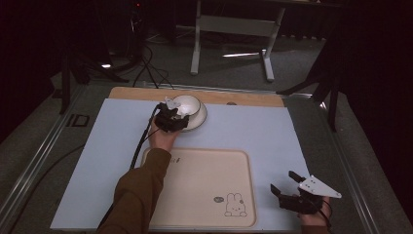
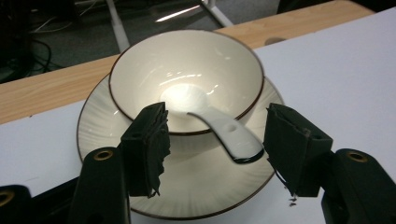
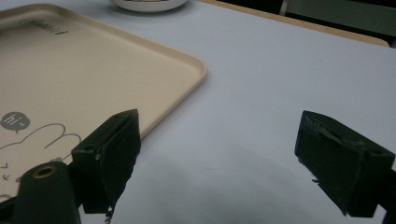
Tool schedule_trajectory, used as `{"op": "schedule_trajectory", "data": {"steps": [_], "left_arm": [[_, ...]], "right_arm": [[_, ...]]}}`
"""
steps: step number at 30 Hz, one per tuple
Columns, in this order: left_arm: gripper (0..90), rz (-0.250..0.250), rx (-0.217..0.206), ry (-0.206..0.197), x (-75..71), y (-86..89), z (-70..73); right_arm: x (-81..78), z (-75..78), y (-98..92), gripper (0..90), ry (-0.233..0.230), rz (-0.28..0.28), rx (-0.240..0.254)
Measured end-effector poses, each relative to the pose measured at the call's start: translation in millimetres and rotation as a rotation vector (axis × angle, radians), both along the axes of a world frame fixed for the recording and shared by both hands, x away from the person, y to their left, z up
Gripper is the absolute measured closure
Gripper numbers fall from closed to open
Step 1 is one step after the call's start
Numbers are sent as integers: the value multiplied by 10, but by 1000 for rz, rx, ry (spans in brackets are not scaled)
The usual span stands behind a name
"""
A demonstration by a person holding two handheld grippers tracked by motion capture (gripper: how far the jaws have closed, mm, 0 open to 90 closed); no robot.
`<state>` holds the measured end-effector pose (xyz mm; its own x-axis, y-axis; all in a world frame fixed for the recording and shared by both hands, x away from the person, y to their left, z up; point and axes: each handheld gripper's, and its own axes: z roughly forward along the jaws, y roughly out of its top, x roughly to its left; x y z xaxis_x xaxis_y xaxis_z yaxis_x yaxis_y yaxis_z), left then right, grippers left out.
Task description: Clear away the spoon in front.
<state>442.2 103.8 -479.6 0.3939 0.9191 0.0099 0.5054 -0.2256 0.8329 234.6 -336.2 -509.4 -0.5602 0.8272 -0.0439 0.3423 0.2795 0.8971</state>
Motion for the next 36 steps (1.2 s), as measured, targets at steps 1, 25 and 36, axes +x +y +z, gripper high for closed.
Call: {"op": "schedule_trajectory", "data": {"steps": [1, 25, 36], "left_arm": [[432, 0, 0, 2, 2, 16, -3], [703, 42, -8, 5, 11, 35, -101], [739, 51, -20, 7, 7, 46, -79]], "right_arm": [[-1, 0, -1, 142, -1, 0, 0], [2, -2, -2, 142, 2, 2, -8], [4, -5, -1, 142, 4, 3, -7]]}}
